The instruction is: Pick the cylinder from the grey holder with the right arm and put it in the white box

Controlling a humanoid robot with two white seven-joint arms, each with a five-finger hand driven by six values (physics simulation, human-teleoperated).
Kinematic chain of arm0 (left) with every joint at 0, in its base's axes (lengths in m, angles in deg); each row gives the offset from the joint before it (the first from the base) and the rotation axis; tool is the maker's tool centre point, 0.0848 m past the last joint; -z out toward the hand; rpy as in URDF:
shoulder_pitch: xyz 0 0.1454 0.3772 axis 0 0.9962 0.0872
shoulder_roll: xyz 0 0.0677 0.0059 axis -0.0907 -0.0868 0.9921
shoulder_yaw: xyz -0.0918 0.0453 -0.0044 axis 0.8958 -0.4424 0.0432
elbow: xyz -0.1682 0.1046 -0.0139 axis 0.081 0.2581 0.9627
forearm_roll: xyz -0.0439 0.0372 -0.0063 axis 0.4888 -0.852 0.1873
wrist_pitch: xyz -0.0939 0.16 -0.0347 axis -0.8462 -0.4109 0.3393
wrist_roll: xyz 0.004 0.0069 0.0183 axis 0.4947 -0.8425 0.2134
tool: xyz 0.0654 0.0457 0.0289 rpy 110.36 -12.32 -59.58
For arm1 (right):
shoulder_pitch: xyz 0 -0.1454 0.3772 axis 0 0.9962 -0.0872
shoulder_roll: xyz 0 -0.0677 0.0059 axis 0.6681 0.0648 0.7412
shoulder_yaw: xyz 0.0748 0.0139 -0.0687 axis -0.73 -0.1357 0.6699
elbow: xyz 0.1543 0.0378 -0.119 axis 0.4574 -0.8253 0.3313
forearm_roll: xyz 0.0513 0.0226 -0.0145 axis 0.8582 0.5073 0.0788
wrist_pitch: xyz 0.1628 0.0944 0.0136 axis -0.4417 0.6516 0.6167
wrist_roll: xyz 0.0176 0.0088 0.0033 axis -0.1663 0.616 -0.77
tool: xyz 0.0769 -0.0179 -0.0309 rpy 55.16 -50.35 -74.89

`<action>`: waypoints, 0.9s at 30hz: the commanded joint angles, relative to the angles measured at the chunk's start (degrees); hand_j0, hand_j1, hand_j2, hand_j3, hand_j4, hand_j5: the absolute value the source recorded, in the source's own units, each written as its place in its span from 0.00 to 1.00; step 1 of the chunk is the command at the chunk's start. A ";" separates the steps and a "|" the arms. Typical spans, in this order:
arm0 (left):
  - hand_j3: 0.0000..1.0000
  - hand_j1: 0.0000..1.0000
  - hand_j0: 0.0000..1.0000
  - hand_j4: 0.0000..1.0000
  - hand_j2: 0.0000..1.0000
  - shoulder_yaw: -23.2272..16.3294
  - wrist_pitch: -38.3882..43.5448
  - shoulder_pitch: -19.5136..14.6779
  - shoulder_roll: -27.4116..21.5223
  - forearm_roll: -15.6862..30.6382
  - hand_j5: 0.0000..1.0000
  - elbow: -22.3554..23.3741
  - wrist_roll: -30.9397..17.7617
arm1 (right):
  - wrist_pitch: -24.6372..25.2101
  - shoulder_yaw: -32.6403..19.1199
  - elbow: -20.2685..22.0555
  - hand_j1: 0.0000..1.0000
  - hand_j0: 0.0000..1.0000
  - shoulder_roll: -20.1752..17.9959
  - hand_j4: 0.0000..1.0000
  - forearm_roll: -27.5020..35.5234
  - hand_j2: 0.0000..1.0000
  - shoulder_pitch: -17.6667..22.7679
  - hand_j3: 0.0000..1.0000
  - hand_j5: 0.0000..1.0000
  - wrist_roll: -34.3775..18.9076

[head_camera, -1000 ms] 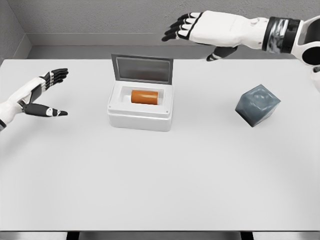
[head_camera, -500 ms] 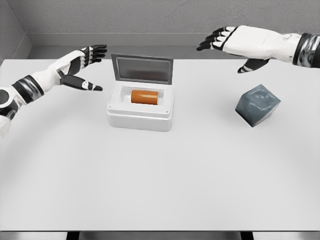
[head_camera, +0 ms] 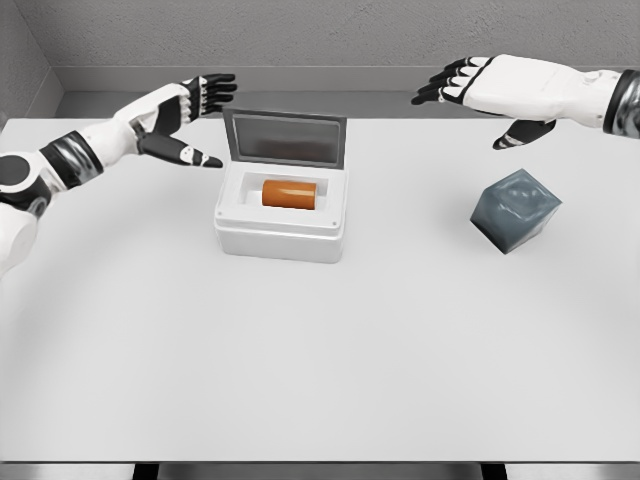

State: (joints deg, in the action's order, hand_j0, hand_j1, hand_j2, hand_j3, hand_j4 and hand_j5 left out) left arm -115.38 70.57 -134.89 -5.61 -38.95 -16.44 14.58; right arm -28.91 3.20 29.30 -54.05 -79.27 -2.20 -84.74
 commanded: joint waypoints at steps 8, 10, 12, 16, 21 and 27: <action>1.00 1.00 1.00 1.00 1.00 0.38 -0.31 -0.26 0.41 0.14 1.00 -0.79 -0.26 | 0.17 0.00 -0.66 1.00 1.00 -0.35 1.00 0.29 1.00 0.26 1.00 1.00 0.03; 1.00 1.00 1.00 1.00 1.00 0.47 -0.66 -0.26 0.32 0.23 1.00 -0.88 -0.26 | 0.17 0.26 -0.66 1.00 1.00 -0.26 1.00 0.20 1.00 0.70 1.00 1.00 0.03; 1.00 1.00 1.00 1.00 1.00 0.47 -1.27 -0.09 -0.21 0.50 1.00 -1.76 -0.26 | 0.17 0.35 -0.66 1.00 1.00 -0.35 1.00 0.29 1.00 0.62 1.00 1.00 0.03; 1.00 1.00 1.00 1.00 1.00 0.47 -1.54 0.70 -0.91 0.67 1.00 -4.31 -0.26 | 0.17 0.18 -0.66 1.00 1.00 -0.53 1.00 0.29 1.00 0.62 1.00 1.00 0.03; 1.00 1.00 1.00 1.00 1.00 0.47 -1.62 1.23 -1.70 0.85 1.00 -5.36 -0.26 | 0.17 0.18 -0.84 1.00 1.00 -1.67 1.00 0.20 1.00 0.70 1.00 1.00 0.03; 1.00 1.00 1.00 1.00 1.00 0.38 -2.85 2.20 -2.14 1.38 1.00 -5.45 -0.26 | 0.17 0.09 -0.75 1.00 1.00 -1.76 1.00 0.20 1.00 0.18 1.00 1.00 0.03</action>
State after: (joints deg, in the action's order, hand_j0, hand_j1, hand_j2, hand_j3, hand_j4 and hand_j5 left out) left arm -115.08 67.98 -132.61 -7.47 -38.27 -21.84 14.32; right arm -28.91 3.30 28.56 -55.55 -79.36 -1.58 -84.74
